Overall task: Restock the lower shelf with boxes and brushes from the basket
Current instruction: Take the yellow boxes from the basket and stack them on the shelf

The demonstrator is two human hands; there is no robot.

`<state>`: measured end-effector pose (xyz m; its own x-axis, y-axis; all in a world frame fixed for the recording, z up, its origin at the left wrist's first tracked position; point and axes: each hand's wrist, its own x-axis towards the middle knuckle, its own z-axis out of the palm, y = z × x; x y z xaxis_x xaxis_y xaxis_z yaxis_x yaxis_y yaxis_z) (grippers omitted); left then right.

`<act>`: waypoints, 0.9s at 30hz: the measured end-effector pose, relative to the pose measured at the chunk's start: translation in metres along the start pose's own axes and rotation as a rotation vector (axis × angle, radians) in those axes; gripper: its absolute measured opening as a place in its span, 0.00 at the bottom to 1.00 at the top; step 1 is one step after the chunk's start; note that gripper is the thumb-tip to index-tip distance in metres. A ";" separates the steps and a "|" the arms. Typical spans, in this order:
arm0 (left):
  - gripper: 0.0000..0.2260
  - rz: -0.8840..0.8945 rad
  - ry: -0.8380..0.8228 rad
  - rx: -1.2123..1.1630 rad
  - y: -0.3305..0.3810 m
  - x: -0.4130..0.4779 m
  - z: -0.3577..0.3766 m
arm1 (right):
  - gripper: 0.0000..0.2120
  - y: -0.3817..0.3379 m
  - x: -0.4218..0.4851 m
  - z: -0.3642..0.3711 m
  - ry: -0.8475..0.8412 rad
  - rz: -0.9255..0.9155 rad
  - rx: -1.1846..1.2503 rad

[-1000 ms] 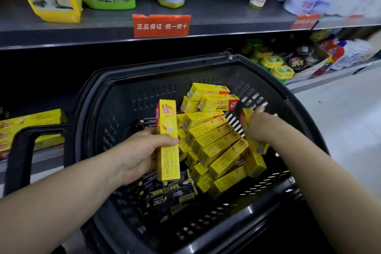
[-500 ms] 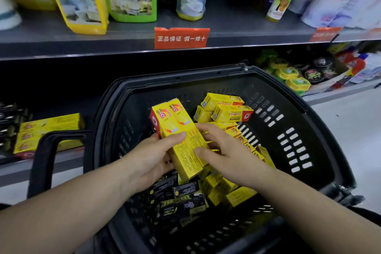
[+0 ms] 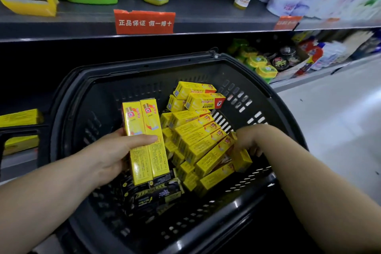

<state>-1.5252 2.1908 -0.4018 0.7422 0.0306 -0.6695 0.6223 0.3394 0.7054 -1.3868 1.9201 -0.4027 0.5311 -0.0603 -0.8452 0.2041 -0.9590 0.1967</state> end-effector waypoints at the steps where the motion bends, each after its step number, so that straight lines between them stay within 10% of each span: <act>1: 0.29 0.001 -0.006 0.005 0.000 0.000 0.000 | 0.21 -0.001 0.010 0.006 -0.009 0.009 -0.019; 11: 0.26 -0.003 -0.054 0.045 0.001 -0.002 -0.006 | 0.19 0.000 0.017 0.013 -0.100 0.128 0.268; 16: 0.24 0.009 -0.047 0.013 0.002 -0.002 -0.009 | 0.20 -0.003 -0.019 -0.014 0.381 0.143 0.424; 27: 0.20 0.240 0.049 -0.198 0.027 -0.033 -0.020 | 0.22 -0.121 -0.130 0.015 0.652 -0.800 0.714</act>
<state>-1.5380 2.2181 -0.3659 0.8464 0.1755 -0.5027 0.3663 0.4933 0.7890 -1.4931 2.0399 -0.3246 0.8132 0.5592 -0.1610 0.2738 -0.6118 -0.7421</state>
